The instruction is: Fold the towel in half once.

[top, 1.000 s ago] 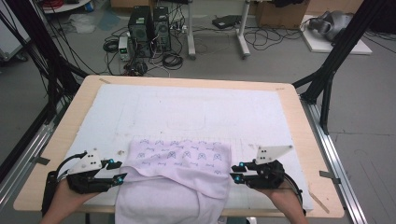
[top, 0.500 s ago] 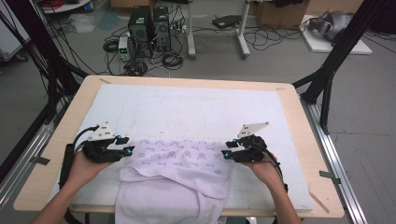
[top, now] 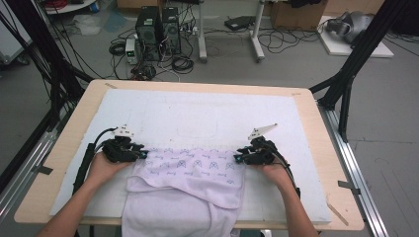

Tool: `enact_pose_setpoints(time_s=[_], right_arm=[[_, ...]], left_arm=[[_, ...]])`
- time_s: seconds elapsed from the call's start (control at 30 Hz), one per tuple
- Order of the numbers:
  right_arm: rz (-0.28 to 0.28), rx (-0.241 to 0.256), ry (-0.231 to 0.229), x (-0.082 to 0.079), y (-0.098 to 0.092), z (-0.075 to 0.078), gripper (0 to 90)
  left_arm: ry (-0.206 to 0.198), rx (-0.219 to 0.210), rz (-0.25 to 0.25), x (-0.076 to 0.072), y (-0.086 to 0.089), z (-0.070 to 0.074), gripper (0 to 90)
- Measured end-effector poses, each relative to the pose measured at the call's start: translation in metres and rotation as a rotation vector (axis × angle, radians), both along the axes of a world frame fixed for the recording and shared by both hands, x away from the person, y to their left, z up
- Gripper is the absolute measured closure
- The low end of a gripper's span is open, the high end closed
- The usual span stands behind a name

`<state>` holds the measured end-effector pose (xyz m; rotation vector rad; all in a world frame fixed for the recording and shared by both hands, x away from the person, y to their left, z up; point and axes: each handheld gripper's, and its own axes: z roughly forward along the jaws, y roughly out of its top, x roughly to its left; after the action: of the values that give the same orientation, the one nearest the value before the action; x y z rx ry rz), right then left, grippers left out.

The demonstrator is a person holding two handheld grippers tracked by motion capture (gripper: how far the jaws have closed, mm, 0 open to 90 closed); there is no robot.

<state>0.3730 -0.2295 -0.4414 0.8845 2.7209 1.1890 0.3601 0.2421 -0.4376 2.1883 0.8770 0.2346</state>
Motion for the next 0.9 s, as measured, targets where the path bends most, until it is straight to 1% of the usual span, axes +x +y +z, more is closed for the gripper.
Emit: enact_pose_setpoints(time_s=[0.03, 0.1, 0.13, 0.2, 0.23, 0.27, 0.3, 0.37, 0.47, 0.53, 0.57, 0.6, 0.67, 0.7, 0.73, 0.77, 0.8, 0.83, 0.87, 0.9], right_arm=[[0.024, 0.014, 0.023, 0.0, 0.0, 0.0, 83.8], [0.036, -0.004, 0.016, 0.001, 0.001, 0.002, 85.7], [0.037, -0.012, 0.01, 0.002, 0.001, 0.003, 85.9], [0.012, -0.056, -0.022, 0.006, 0.001, 0.008, 86.2], [-0.008, -0.069, -0.034, 0.01, -0.001, 0.012, 86.3], [-0.029, -0.079, -0.061, 0.015, -0.003, 0.017, 86.4], [-0.052, -0.078, -0.077, 0.021, -0.005, 0.024, 86.4], [-0.084, -0.095, -0.114, 0.033, -0.01, 0.039, 86.4], [-0.123, -0.119, -0.162, 0.053, -0.013, 0.064, 86.4], [-0.142, -0.132, -0.198, 0.066, -0.015, 0.081, 86.4], [-0.155, -0.14, -0.204, 0.072, -0.016, 0.09, 86.4], [-0.161, -0.146, -0.221, 0.078, -0.016, 0.1, 86.4], [-0.183, -0.138, -0.247, 0.088, -0.018, 0.12, 86.4], [-0.196, -0.129, -0.266, 0.091, -0.02, 0.13, 86.3], [-0.205, -0.121, -0.272, 0.096, -0.021, 0.138, 86.3], [-0.213, -0.116, -0.288, 0.099, -0.021, 0.145, 85.8], [-0.217, -0.104, -0.286, 0.102, -0.021, 0.148, 81.8], [-0.224, -0.098, -0.294, 0.105, -0.02, 0.147, 69.0], [-0.246, -0.086, -0.289, 0.107, -0.019, 0.144, 61.0], [-0.241, -0.073, -0.256, 0.109, -0.019, 0.138, 58.9]], left_arm=[[-0.017, 0.022, -0.009, -0.001, -0.002, 0.001, 80.6], [-0.038, 0.032, 0.002, 0.0, -0.004, 0.002, 83.4], [-0.05, 0.036, 0.018, 0.001, -0.005, 0.003, 84.1], [-0.07, 0.024, 0.049, 0.007, -0.004, 0.006, 84.7], [-0.078, 0.028, 0.064, 0.012, -0.005, 0.009, 84.7], [-0.089, 0.021, 0.078, 0.017, -0.006, 0.013, 84.8], [-0.101, 0.003, 0.09, 0.023, -0.007, 0.019, 84.8], [-0.136, -0.003, 0.111, 0.037, -0.012, 0.033, 84.9], [-0.177, 0.017, 0.129, 0.06, -0.021, 0.06, 84.9], [-0.213, 0.031, 0.137, 0.074, -0.027, 0.079, 84.9], [-0.23, 0.033, 0.144, 0.08, -0.029, 0.089, 84.9], [-0.239, 0.024, 0.155, 0.086, -0.03, 0.1, 84.9], [-0.28, 0.02, 0.169, 0.095, -0.031, 0.12, 84.9], [-0.288, 0.016, 0.174, 0.1, -0.032, 0.128, 84.8], [-0.295, 0.008, 0.18, 0.104, -0.033, 0.133, 84.7], [-0.301, 0.015, 0.189, 0.107, -0.033, 0.136, 84.0], [-0.297, 0.024, 0.202, 0.11, -0.034, 0.135, 81.5], [-0.283, 0.038, 0.214, 0.113, -0.034, 0.131, 74.1], [-0.254, 0.046, 0.221, 0.115, -0.033, 0.127, 65.7], [-0.239, 0.055, 0.228, 0.115, -0.031, 0.122, 62.1]])
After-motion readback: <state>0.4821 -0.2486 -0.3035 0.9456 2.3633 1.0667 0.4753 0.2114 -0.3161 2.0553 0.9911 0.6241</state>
